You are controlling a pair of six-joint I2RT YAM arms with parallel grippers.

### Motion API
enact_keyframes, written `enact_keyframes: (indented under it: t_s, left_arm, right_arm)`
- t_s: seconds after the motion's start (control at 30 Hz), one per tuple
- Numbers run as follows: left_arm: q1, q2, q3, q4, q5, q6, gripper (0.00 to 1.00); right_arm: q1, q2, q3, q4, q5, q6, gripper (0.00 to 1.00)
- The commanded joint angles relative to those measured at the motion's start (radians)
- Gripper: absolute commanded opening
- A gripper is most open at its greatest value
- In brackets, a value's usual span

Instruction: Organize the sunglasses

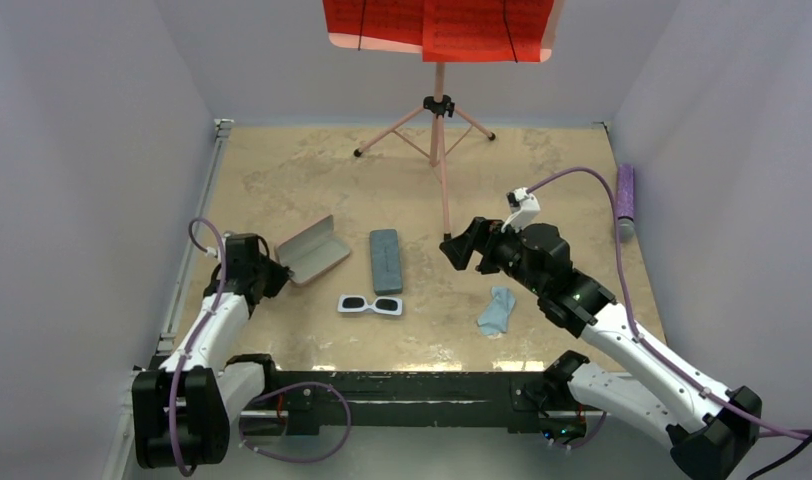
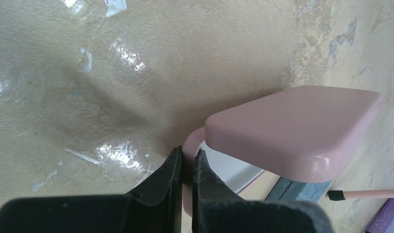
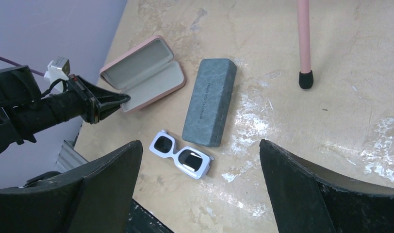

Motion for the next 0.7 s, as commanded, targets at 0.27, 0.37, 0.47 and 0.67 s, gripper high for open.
enact_keyframes:
  t_s: [0.27,0.37,0.47,0.67]
  left_arm:
    - [0.007,0.044,-0.039,0.003,-0.043,-0.100,0.18]
    - [0.007,0.038,-0.046,0.002,-0.041,-0.098,0.37]
    - [0.008,0.039,-0.049,0.002,-0.040,-0.089,0.43]
    - [0.007,0.029,-0.044,-0.021,-0.018,-0.087,0.52]
  right_arm:
    - [-0.005,0.001,-0.013,-0.074,0.172,0.089,0.95]
    - [-0.006,-0.015,-0.023,-0.065,0.175,0.094,0.95]
    - [-0.006,-0.035,-0.030,-0.058,0.181,0.096,0.95]
    - [-0.010,-0.055,-0.030,-0.099,0.211,0.123,0.96]
